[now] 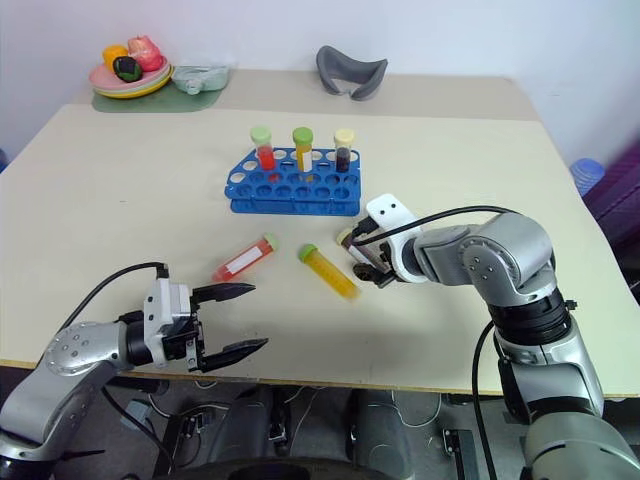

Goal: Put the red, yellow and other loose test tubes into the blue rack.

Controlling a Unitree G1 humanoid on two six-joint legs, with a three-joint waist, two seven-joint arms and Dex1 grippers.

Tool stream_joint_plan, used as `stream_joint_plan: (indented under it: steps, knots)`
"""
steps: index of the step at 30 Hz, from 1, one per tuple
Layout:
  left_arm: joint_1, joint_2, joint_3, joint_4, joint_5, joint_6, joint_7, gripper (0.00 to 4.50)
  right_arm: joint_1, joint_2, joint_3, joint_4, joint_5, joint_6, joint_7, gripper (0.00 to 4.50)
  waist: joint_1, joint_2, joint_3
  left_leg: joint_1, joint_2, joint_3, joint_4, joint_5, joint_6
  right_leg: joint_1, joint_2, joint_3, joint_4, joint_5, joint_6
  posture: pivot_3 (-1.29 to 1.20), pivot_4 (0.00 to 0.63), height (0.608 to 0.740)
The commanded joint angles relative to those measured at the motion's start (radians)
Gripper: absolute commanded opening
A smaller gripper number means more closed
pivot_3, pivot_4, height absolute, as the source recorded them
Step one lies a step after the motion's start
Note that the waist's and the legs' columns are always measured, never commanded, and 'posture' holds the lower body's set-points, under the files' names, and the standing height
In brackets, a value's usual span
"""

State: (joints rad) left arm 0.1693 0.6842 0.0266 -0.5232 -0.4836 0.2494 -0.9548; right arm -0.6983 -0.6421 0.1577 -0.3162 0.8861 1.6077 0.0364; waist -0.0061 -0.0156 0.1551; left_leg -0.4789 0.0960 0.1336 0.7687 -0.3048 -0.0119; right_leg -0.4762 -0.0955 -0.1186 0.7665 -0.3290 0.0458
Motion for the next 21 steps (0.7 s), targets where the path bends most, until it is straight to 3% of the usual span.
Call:
stream_joint_plan:
  steps: [1, 21]
  knots:
    - [-0.017, -0.002, 0.005, -0.038, -0.008, -0.002, 0.012, 4.46, -0.045, -0.037, 0.029, -0.002, 0.02, 0.007, -0.009, 4.5, -0.004, 0.0, 0.0, 0.0, 0.0, 0.0, 0.0, 0.0, 0.0, 0.0, 0.0, 0.0, 0.0, 0.0, 0.0, 0.0, 0.15, 0.669]
    - [-0.051, 0.004, -0.01, -0.058, -0.016, 0.046, 0.032, 4.46, -0.176, -0.031, 0.176, 0.187, 0.093, 0.007, -0.12, 4.5, -0.008, 0.001, 0.0, 0.0, 0.001, 0.0, -0.001, 0.0, 0.0, 0.0, 0.0, 0.0, 0.0, 0.0, 0.0, 0.0, 0.15, 0.669]
